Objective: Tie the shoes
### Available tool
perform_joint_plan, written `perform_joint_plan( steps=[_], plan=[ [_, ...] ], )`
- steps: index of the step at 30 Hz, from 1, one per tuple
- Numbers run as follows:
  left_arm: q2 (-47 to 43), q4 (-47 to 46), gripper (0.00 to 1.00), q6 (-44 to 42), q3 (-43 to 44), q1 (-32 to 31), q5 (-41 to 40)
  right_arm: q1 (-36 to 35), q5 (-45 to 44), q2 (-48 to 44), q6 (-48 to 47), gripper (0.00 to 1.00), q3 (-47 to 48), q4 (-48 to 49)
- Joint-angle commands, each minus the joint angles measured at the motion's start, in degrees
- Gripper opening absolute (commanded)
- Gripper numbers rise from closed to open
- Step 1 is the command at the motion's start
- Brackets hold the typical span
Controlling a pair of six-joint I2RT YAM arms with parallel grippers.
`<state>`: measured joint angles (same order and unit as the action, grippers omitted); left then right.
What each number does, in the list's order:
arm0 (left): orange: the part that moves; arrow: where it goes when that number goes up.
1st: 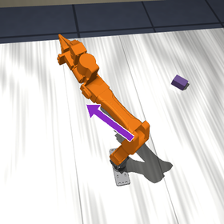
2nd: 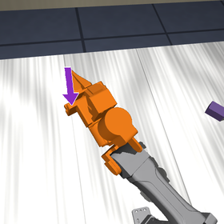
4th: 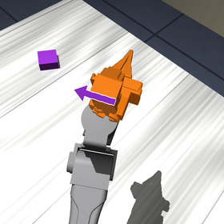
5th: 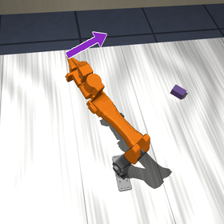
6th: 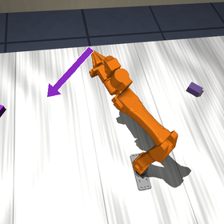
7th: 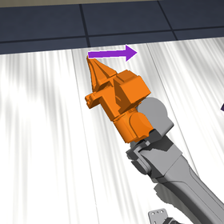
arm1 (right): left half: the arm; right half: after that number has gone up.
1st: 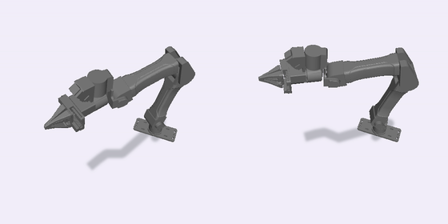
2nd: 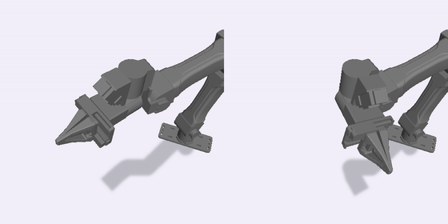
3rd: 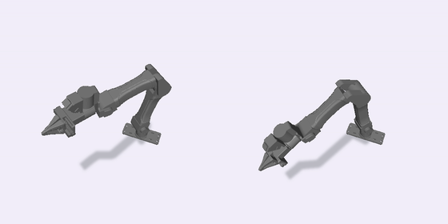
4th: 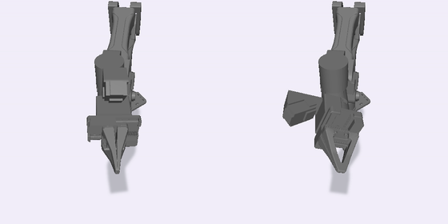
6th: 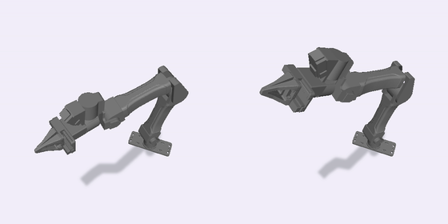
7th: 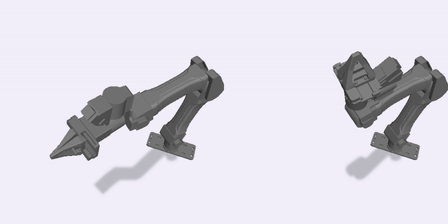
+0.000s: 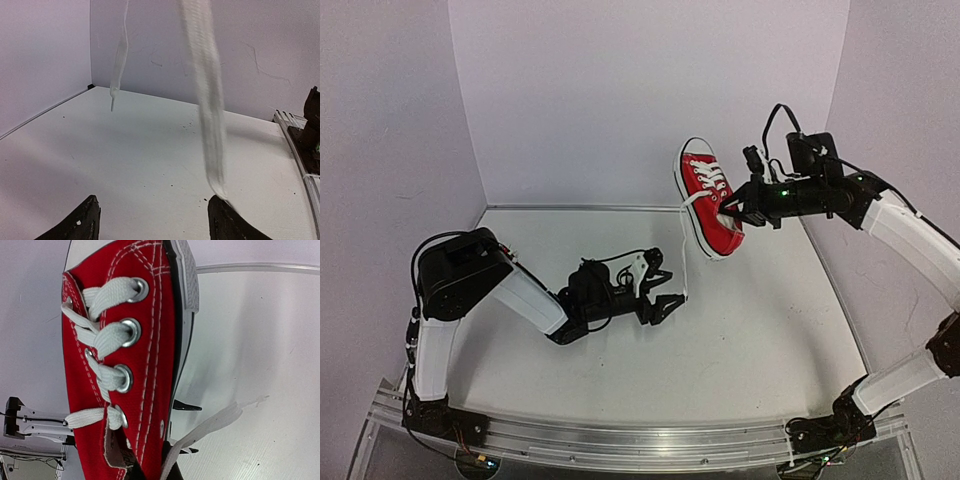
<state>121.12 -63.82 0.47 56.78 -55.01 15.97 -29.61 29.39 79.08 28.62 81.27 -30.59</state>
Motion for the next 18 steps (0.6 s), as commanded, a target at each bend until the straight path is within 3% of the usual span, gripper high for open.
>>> perform_joint_plan(
  steps=[1, 4, 6, 13, 15, 18],
  plan=[
    [1.95, -4.11, 0.71, 0.51, 2.08, -0.39, 4.19, -0.19, 0.75, -2.52, 0.25, 0.0, 0.51, 5.62],
    [2.24, -3.74, 0.71, 0.53, 2.99, -0.45, 6.86, -0.22, 0.92, -2.52, 0.2, 0.0, 0.61, 5.62],
    [2.26, -3.69, 0.77, 0.67, 3.19, -0.5, 7.96, -0.21, 0.87, -2.51, 0.21, 0.0, 0.62, 5.62],
    [1.52, -3.64, 0.86, 0.15, 3.64, -0.53, 5.69, -0.19, 1.12, -2.09, 0.29, 0.0, 0.59, 5.71],
    [1.33, -3.06, 0.78, -0.01, 4.02, -0.53, 4.33, -0.19, 1.08, -2.14, 0.29, 0.0, 0.6, 5.71],
    [0.56, -3.48, 0.51, 0.29, 3.25, -0.47, 1.62, -0.19, 0.7, -2.25, 0.4, 0.0, 0.46, 5.64]
  ],
)
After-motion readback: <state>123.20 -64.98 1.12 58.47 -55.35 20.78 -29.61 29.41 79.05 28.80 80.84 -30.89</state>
